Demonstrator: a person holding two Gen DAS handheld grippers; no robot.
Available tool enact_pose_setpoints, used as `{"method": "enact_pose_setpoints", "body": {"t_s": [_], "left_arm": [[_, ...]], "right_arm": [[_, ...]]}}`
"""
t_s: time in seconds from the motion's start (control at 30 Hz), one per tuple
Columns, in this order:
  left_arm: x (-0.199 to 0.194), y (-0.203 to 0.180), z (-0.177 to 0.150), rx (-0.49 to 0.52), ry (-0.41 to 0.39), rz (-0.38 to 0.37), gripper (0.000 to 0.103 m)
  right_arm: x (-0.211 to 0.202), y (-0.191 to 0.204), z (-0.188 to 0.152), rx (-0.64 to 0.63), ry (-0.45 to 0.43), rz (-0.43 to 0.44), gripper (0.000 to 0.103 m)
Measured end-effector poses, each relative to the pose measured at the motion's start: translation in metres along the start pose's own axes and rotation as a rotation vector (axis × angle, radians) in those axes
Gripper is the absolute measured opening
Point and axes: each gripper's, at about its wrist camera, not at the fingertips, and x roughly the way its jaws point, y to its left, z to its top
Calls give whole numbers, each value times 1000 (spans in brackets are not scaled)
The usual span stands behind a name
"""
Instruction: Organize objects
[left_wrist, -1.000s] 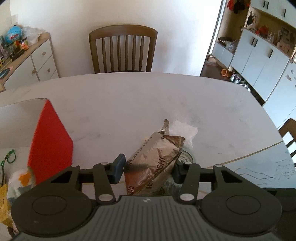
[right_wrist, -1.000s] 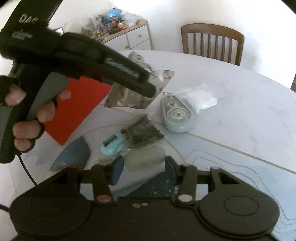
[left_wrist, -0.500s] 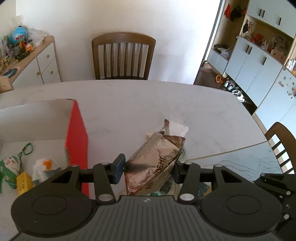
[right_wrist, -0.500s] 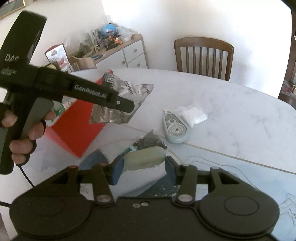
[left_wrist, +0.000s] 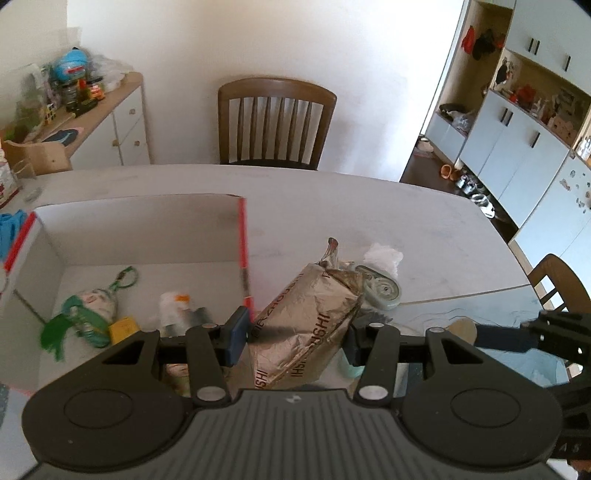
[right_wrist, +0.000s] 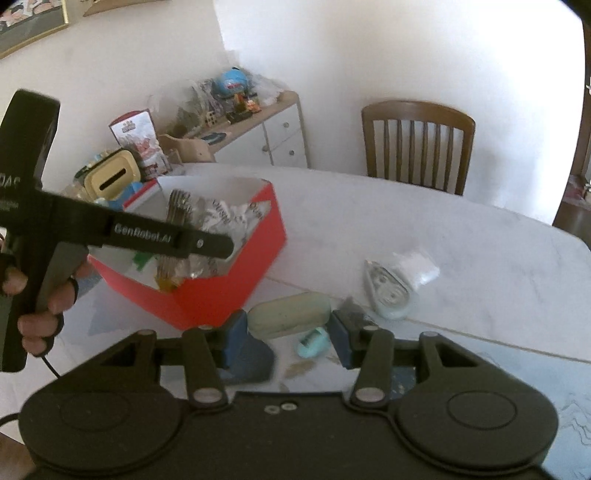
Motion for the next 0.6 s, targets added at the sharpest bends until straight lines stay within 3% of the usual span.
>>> {"method": "enact_pose_setpoints", "body": {"t_s": [0.27,0.6], "left_arm": [[-36,33,0,21,-53,4,50],[-35,98,-10,-33,-36,64,49]], "right_arm": [[8,44,21,-44,-23,16,48],[37,88,40,-81,-8,17,45]]}}
